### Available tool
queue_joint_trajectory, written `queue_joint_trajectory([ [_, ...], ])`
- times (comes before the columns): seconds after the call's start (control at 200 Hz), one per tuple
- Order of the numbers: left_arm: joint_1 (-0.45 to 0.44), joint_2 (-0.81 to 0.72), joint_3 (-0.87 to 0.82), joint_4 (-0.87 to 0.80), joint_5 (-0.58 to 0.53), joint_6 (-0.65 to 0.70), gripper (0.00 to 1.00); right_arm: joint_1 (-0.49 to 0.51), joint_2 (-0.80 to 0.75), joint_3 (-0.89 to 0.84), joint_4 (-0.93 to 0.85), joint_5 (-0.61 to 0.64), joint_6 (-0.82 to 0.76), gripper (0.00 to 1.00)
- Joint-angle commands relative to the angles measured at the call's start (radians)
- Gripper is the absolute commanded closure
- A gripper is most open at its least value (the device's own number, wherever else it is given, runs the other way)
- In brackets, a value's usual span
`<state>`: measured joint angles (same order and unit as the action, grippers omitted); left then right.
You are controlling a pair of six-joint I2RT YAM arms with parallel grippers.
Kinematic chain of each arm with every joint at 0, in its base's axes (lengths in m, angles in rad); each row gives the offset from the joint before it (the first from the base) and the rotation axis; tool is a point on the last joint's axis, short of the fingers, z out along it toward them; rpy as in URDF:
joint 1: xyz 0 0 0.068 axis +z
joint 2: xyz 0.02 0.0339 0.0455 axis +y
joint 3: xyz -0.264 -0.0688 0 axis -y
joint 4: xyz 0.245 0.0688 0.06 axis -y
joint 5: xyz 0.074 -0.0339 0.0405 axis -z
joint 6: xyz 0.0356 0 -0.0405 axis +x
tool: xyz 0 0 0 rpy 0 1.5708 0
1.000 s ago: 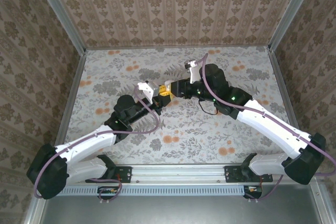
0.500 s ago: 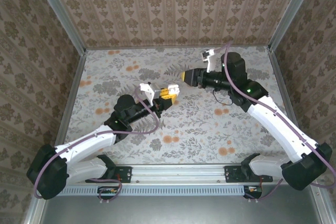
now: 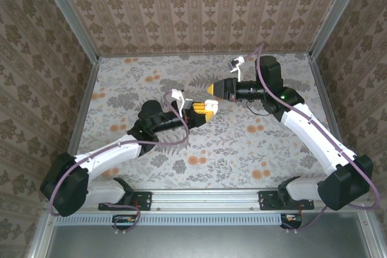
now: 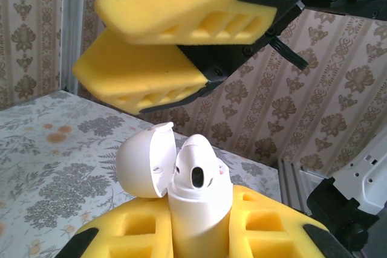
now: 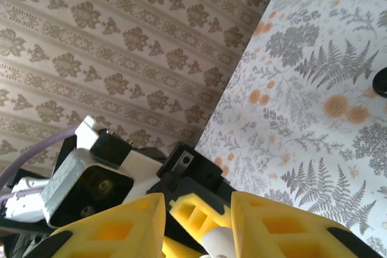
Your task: Insert wireless bluetooth earbuds into charging case
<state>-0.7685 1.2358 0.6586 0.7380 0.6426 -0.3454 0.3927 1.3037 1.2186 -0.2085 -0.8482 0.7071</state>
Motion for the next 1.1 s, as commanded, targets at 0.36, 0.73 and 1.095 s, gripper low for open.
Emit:
queue_joint_trajectory([
  [0.36, 0.003, -0.004, 0.038, 0.058, 0.031, -0.031, 1.00, -0.002, 0.000, -0.021, -0.070, -0.061, -0.034, 0.68],
  [0.73, 0.006, -0.026, 0.009, 0.063, -0.055, -0.026, 1.00, -0.001, -0.027, -0.034, -0.063, -0.110, -0.026, 0.73],
  [1.095, 0.009, -0.055, -0.041, 0.091, -0.116, -0.059, 1.00, 0.000, -0.078, -0.049, -0.089, -0.154, -0.058, 0.73],
])
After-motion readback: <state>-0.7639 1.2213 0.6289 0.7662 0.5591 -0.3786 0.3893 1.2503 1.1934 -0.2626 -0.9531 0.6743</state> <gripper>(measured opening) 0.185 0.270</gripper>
